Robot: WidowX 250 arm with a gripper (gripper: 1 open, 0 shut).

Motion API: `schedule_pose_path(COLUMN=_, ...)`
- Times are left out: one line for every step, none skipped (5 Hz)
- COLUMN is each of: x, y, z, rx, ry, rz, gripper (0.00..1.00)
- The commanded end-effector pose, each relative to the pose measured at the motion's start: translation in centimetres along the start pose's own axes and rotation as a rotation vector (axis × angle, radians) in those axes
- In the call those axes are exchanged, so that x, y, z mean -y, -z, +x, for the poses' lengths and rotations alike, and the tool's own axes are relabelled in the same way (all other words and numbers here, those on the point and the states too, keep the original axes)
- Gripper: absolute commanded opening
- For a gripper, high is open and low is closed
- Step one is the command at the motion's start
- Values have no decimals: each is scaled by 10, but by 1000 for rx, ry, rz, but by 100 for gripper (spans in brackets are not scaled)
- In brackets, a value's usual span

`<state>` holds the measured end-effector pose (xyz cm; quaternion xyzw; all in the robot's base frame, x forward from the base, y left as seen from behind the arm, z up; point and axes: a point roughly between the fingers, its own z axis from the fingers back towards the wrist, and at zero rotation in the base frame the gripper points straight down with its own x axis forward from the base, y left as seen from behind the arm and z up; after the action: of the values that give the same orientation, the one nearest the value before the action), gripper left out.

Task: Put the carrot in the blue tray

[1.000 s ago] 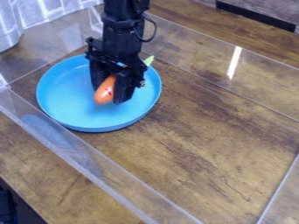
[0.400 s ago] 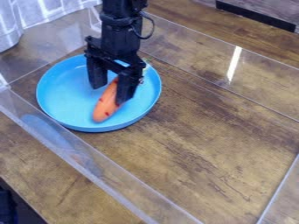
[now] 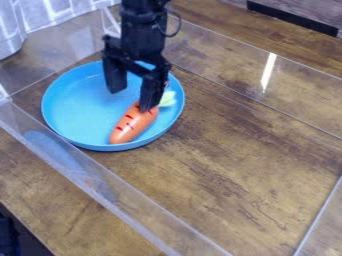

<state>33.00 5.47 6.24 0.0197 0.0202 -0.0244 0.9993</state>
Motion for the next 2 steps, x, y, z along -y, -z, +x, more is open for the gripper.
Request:
schedule_pose_path(x=4, y=-34, z=18, rx=88, ry=15, rz=25, gripper=100)
schedule_pose_path(x=6, y=-47, z=28, rx=108, ry=27, rz=33, gripper=100)
